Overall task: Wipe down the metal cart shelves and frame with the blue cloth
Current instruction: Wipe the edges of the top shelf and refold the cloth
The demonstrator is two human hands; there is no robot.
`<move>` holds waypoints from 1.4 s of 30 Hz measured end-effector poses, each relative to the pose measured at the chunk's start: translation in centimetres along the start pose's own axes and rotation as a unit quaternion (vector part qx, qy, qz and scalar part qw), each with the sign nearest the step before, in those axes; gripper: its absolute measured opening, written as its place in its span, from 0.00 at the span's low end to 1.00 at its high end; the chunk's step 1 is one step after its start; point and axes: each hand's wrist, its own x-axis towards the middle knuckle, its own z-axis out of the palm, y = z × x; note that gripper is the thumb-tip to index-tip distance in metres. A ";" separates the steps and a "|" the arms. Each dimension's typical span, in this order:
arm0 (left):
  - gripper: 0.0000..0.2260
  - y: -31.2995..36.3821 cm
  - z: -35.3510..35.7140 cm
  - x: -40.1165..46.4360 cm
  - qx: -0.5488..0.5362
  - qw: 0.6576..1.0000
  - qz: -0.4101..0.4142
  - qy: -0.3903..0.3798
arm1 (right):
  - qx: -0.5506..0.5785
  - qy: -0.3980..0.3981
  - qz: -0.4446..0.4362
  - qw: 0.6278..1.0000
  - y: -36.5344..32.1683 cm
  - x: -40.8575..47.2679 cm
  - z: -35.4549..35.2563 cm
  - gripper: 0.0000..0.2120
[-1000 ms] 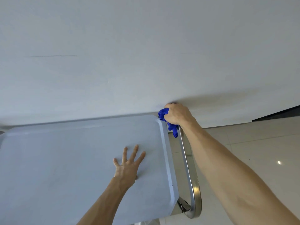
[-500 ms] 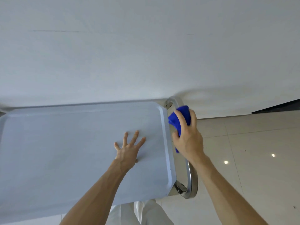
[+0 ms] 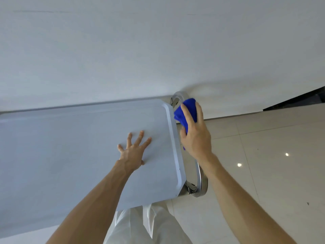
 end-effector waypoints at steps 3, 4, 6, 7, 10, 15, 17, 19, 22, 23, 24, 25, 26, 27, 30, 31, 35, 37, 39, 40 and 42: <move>0.44 0.0 -0.1 -0.1 0.006 1.000 0.002 -0.003 | -0.008 0.014 0.028 0.999 0.8 -6.1 0.1 0.39; 0.44 0.0 -0.1 -0.1 0.009 1.000 0.003 -0.006 | -0.006 0.018 0.037 0.999 1.0 -7.9 0.0 0.39; 0.44 0.1 -0.4 -0.2 0.015 1.000 0.005 -0.015 | 0.010 0.023 0.041 0.999 1.3 -11.2 -0.1 0.38; 0.43 0.1 -0.6 -0.3 0.016 1.000 0.006 -0.019 | 0.024 0.023 0.041 0.999 1.4 -12.7 -0.2 0.37; 0.36 -0.1 -2.0 -0.4 -0.019 0.999 0.015 -0.029 | 0.059 0.029 0.051 0.997 1.0 -16.2 -0.6 0.34; 0.21 -0.3 -4.3 -2.4 -0.176 0.979 0.089 0.049 | 0.121 0.056 0.106 0.985 -0.8 -19.0 -2.5 0.29; 0.17 -0.1 -4.2 -4.2 -0.282 0.952 0.105 0.060 | 0.175 0.085 0.139 0.971 -1.6 -19.6 -3.6 0.27; 0.11 0.4 -3.6 -6.2 -0.373 0.918 0.127 0.049 | 0.255 0.116 0.160 0.947 -2.6 -19.8 -5.1 0.28; 0.09 1.1 -2.5 -9.6 -0.454 0.875 0.167 0.028 | 0.379 0.110 0.185 0.900 -4.5 -19.5 -7.3 0.28; 0.10 1.3 -2.1 -10.8 -0.472 0.864 0.175 0.023 | 0.419 0.090 0.189 0.883 -5.2 -19.3 -8.0 0.27; 0.10 1.4 -1.7 -11.9 -0.492 0.852 0.180 0.019 | 0.462 0.061 0.184 0.865 -5.8 -19.1 -8.5 0.26; 0.11 1.5 -1.4 -12.9 -0.517 0.836 0.184 0.012 | 0.507 0.027 0.172 0.844 -6.5 -18.9 -8.9 0.24; 0.13 1.5 -1.2 -14.0 -0.545 0.816 0.190 0.002 | 0.551 -0.007 0.158 0.819 -7.0 -18.7 -9.1 0.23; 0.15 1.3 -1.0 -15.0 -0.572 0.795 0.200 -0.009 | 0.589 -0.039 0.146 0.794 -7.6 -18.6 -9.1 0.21; 0.18 -0.1 -0.3 -18.0 -0.629 0.748 0.211 0.001 | 0.664 -0.109 0.129 0.728 -8.9 -18.7 -8.3 0.22; 0.18 -0.7 -0.1 -19.1 -0.642 0.739 0.202 0.025 | 0.680 -0.127 0.130 0.711 -9.1 -18.8 -7.8 0.23; 0.18 -2.8 2.1 -23.0 -0.649 0.730 0.153 0.150 | 0.727 -0.207 0.150 0.638 -9.6 -20.1 -5.3 0.25; 0.14 -3.4 3.5 -25.0 -0.641 0.729 0.127 0.204 | 0.722 -0.244 0.142 0.632 -10.4 -21.0 -3.8 0.25; 0.10 -3.9 4.9 -27.2 -0.635 0.725 0.095 0.250 | 0.697 -0.267 0.134 0.652 -11.8 -21.7 -2.3 0.29; 0.09 -4.2 5.6 -28.3 -0.630 0.724 0.081 0.269 | 0.682 -0.277 0.135 0.663 -12.8 -21.9 -1.7 0.32; 0.07 -5.1 6.9 -30.5 -0.613 0.727 0.064 0.303 | 0.645 -0.300 0.139 0.689 -15.0 -22.3 -0.7 0.37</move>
